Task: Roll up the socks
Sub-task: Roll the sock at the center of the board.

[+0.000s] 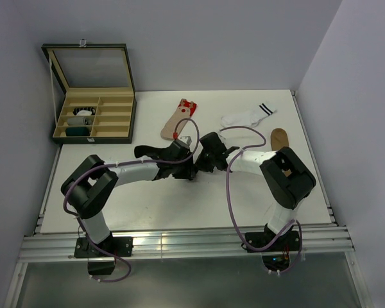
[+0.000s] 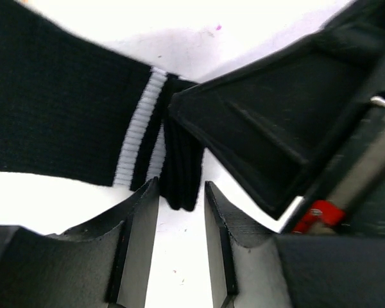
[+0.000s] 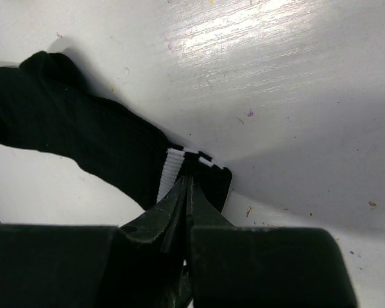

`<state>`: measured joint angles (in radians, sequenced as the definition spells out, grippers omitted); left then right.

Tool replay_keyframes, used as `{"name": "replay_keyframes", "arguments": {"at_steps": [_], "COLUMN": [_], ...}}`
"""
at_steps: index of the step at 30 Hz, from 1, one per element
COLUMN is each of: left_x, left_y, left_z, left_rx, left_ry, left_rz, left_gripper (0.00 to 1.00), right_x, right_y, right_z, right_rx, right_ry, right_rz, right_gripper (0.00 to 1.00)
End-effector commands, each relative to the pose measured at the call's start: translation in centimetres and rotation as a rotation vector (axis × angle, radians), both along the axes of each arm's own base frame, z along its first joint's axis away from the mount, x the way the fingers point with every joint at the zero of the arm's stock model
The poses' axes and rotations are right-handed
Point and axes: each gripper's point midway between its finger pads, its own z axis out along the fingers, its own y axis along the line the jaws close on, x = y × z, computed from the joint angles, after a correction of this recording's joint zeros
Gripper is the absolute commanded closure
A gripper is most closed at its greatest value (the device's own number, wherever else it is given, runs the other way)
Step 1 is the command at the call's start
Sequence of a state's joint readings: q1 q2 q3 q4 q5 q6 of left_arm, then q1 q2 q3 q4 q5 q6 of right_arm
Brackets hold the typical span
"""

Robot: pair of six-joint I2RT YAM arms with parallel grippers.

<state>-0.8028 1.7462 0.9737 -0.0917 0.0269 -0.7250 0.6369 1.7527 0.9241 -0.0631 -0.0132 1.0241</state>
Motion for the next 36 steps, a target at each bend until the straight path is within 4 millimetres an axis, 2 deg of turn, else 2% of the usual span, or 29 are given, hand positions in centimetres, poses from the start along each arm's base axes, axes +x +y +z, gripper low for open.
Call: {"name": "replay_keyframes", "arguments": {"at_steps": [1, 12, 14, 15, 17, 18, 20, 21, 22, 23, 24, 25, 26, 27, 28, 30, 31, 36], "left_x": [0.9, 0.5, 0.3, 0.4, 0.2, 0.5, -0.2, 0.4, 0.8, -0.1, 0.2, 0.8, 0.1, 0.4, 0.0, 0.1, -0.1, 0.2], "left_y": [-1.3, -1.6, -1.7, -1.7, -1.6, -1.5, -1.3, -0.6, -0.7, -0.5, 0.3, -0.1, 0.2, 0.5, 0.8, 0.8, 1.1, 1.6], "left_z": [1.4, 0.5, 0.4, 0.3, 0.1, 0.2, 0.2, 0.2, 0.7, 0.4, 0.3, 0.8, 0.5, 0.5, 0.0, 0.3, -0.2, 0.0], "left_rx": [0.042, 0.074, 0.075, 0.077, 0.067, 0.050, -0.010, -0.037, -0.082, -0.122, -0.140, -0.191, -0.220, -0.245, -0.263, -0.325, -0.336, -0.428], "left_ry": [-0.093, -0.082, -0.071, -0.066, -0.049, -0.044, 0.007, 0.022, 0.018, 0.067, 0.091, 0.083, 0.130, 0.143, 0.178, 0.205, 0.236, 0.294], "left_rz": [-0.040, -0.062, -0.065, -0.063, -0.063, -0.055, -0.048, -0.021, -0.011, -0.011, 0.012, 0.016, 0.027, 0.042, 0.069, 0.073, 0.096, 0.130], "left_gripper": [0.61, 0.79, 0.90, 0.99, 1.00, 0.99, 1.00, 1.00, 1.00, 1.00, 1.00, 1.00, 1.00, 1.00, 1.00, 1.00, 1.00, 1.00], "right_x": [-1.0, -1.3, -1.3, -1.1, -1.0, -0.6, -0.5, -0.2, -0.1, 0.1, 0.4, 0.2, 0.2, 0.2, 0.0, 0.0, -0.3, -1.3], "right_y": [-0.9, -0.3, 0.0, 0.4, 0.5, 0.9, 0.7, 0.8, 0.6, 0.5, 0.6, 0.2, 0.1, 0.0, -0.2, -0.2, -0.3, 0.3], "right_z": [-1.9, -1.7, -1.5, -0.9, -0.2, 0.9, 2.0, 3.5, 4.0, 4.6, 6.4, 6.4, 6.9, 8.0, 8.0, 8.8, 8.4, 6.4], "right_rx": [-0.069, -0.037, -0.022, 0.001, 0.016, 0.038, 0.050, 0.070, 0.082, 0.085, 0.115, 0.116, 0.123, 0.146, 0.156, 0.179, 0.175, 0.195], "right_ry": [0.057, 0.071, 0.064, 0.048, 0.021, -0.016, -0.057, -0.099, -0.126, -0.155, -0.206, -0.219, -0.240, -0.269, -0.283, -0.311, -0.307, -0.255], "right_rz": [0.005, 0.024, 0.031, 0.039, 0.053, 0.059, 0.060, 0.059, 0.055, 0.050, 0.048, 0.044, 0.038, 0.032, 0.028, 0.029, 0.038, 0.087], "right_gripper": [0.94, 0.94, 0.94, 0.94, 0.94, 0.94, 0.94, 0.93, 0.92, 0.91, 0.90, 0.87, 0.85, 0.84, 0.80, 0.77, 0.73, 0.67]}}
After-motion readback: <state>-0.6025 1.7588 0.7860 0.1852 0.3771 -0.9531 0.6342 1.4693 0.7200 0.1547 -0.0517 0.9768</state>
